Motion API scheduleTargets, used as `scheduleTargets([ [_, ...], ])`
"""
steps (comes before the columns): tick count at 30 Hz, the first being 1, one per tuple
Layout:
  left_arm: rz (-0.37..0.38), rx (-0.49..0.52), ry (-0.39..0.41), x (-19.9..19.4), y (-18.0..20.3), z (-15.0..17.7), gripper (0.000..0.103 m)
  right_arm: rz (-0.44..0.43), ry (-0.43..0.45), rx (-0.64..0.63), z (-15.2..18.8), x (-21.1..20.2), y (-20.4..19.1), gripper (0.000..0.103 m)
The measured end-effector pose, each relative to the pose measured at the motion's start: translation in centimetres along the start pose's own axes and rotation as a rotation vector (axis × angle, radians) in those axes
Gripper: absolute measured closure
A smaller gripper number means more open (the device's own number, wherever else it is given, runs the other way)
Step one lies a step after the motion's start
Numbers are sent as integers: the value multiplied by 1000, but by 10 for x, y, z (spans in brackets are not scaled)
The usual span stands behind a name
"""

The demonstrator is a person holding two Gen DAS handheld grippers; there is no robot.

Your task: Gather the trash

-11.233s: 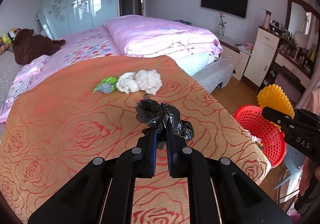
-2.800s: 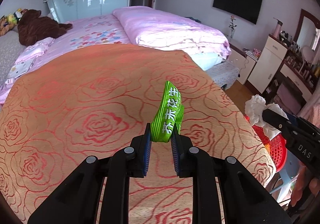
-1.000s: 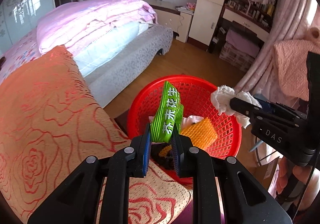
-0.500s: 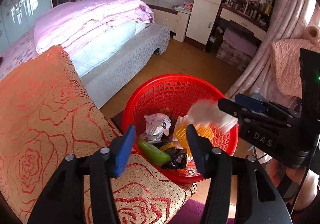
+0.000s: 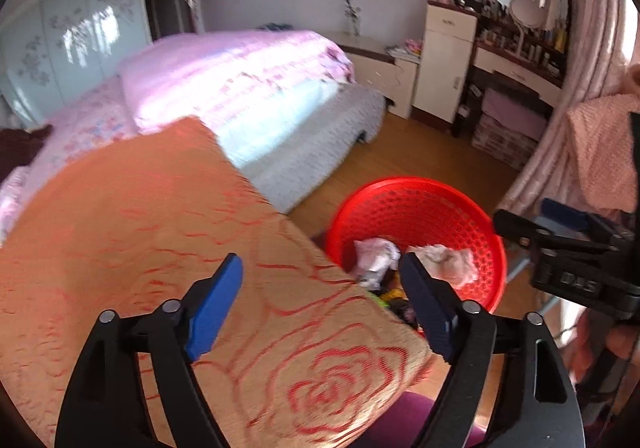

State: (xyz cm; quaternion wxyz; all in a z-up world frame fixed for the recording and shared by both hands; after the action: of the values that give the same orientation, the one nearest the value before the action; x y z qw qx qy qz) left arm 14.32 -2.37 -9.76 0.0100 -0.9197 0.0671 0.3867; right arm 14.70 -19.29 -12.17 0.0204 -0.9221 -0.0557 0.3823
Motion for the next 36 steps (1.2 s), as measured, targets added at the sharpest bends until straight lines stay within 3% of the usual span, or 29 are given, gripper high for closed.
scheduleTargets([
  [4,-57,-27,58,-24,-17,-3,16,24,75,-35,-5,-30,-14,7],
  [9,-122,-72,105,-52,-37,-2,12,20,130,-32,-3,-62,-29,7],
  [18,-124,-78,143,-72,-37,2,10,53,175,-42,4,-88,-45,7],
  [36,-128,-86,145,-72,-36,10,10,46,172,-47,10,-88,-50,7],
])
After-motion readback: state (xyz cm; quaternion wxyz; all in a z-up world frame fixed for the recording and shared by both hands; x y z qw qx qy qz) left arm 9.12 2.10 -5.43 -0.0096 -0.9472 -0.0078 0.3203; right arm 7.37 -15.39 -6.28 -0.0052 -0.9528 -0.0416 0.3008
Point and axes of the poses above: each gripper's, at about its wrist camera, not at the fingertips, and x roughly the way its jaws point, y to its right, z to its underside, the point moved 9 cm from there along x, roughly the way its jaws point, and after that the axes turned 6 degrees about -x, right-handed, at the moved point
